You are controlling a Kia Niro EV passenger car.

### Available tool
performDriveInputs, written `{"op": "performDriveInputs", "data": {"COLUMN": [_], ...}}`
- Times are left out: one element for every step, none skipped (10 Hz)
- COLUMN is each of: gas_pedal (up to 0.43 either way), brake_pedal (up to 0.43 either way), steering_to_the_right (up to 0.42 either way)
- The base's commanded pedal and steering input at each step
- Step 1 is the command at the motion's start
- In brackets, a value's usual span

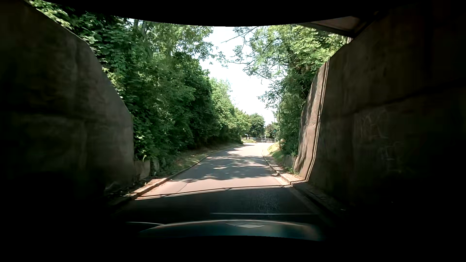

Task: Follow the waypoints while adhering to traffic rules and regulations

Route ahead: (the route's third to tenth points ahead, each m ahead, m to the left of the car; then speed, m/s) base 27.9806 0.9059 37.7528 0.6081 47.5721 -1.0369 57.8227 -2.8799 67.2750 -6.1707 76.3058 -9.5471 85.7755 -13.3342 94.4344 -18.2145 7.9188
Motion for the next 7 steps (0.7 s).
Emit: {"op": "performDriveInputs", "data": {"gas_pedal": [0.067, 0.0, 0.0, 0.0, 0.02, 0.059, 0.067], "brake_pedal": [0.0, 0.0, 0.0, 0.0, 0.0, 0.0, 0.0], "steering_to_the_right": [0.014, 0.012, 0.011, 0.011, 0.011, 0.011, 0.01]}}
